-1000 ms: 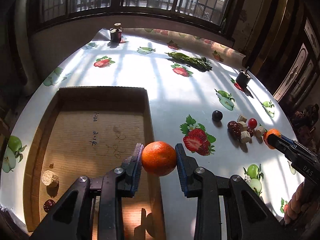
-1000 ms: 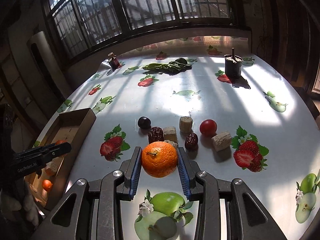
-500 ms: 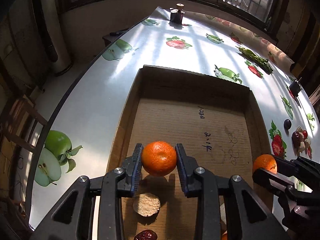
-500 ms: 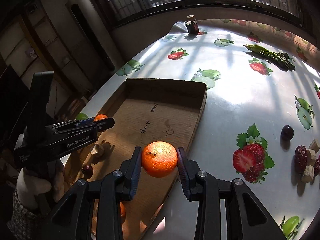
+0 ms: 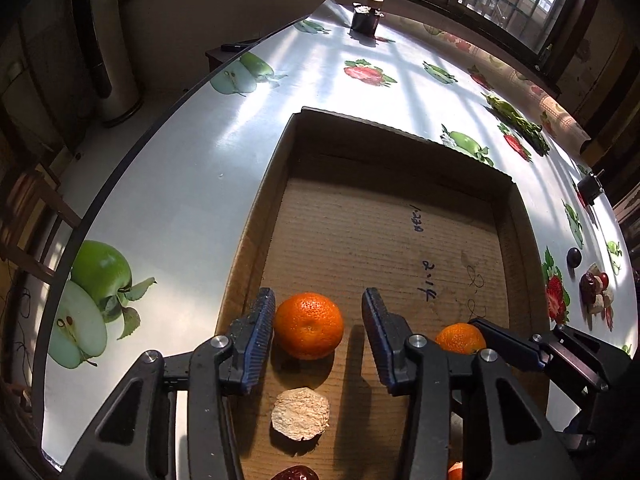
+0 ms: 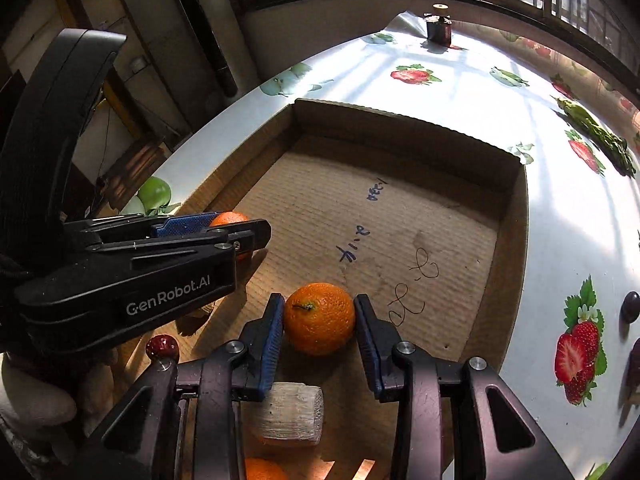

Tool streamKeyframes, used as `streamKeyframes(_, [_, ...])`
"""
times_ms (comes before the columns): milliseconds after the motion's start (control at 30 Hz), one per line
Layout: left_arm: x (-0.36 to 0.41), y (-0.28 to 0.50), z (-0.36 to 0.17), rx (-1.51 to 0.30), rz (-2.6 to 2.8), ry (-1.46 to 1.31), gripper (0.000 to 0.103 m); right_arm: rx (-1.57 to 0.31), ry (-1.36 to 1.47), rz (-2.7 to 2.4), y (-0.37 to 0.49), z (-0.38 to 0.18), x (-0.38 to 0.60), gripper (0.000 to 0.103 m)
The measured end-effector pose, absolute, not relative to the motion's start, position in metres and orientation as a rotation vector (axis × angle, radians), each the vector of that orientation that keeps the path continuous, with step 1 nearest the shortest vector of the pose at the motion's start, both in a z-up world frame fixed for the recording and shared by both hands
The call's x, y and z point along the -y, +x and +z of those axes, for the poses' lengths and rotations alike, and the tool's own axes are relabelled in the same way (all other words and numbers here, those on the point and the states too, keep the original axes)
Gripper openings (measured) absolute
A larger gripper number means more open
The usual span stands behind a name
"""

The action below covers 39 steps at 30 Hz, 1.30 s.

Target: Organize fruits

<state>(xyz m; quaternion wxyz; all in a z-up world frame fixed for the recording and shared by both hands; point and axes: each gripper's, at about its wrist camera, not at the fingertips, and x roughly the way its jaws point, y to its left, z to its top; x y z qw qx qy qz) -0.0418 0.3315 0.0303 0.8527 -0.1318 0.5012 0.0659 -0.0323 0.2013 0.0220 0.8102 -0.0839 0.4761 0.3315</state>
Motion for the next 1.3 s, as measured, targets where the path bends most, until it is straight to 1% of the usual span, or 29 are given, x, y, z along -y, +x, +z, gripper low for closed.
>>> streamKeyframes(33, [-0.332,-0.043,0.032,-1.050,0.144,-0.280,0.045,-1.016,-0.175,0.706,-0.032,0.023,-0.200,0.041])
streamKeyframes(100, [-0.333,-0.048,0.039,-1.032,0.147,-0.293,0.045,-1.013,-0.145,0.715,-0.033,0.026,-0.195,0.052])
streamKeyframes(233, [-0.332,-0.067,0.061,-0.967,0.158,-0.300,0.045,-0.963,-0.097,0.718,-0.041,0.048,-0.178,0.052])
streamKeyframes(400, [-0.320,-0.097,0.097,-0.870,0.145,-0.305,0.056,-0.897,-0.046,0.703,-0.058,0.078,-0.141,0.054])
streamKeyframes(567, [-0.296,-0.125,0.138,-0.790,0.071,-0.309,0.056,-0.847,-0.019,0.667,-0.077,0.103,-0.094,0.057])
streamKeyframes(700, [-0.272,-0.153,0.189,-0.692,0.012,-0.261,0.056,-0.803,-0.017,0.609,-0.090,0.129,-0.052,0.058])
streamKeyframes(833, [-0.256,-0.183,0.246,-0.601,-0.060,-0.225,0.058,-0.754,0.020,0.540,-0.101,0.166,0.001,0.060])
streamKeyframes(1100, [-0.245,-0.226,0.369,-0.446,-0.119,-0.167,0.060,-0.580,0.074,0.364,-0.133,0.272,0.105,0.060])
streamKeyframes(1233, [-0.249,-0.244,0.419,-0.392,-0.096,-0.134,0.060,-0.487,0.108,0.264,-0.151,0.329,0.153,0.060])
streamKeyframes(1267, [-0.251,-0.250,0.432,-0.379,-0.075,-0.113,0.061,-0.466,0.122,0.240,-0.156,0.342,0.165,0.060])
streamKeyframes(1300, [-0.253,-0.258,0.444,-0.365,-0.044,-0.088,0.066,-0.451,0.136,0.225,-0.161,0.354,0.175,0.060])
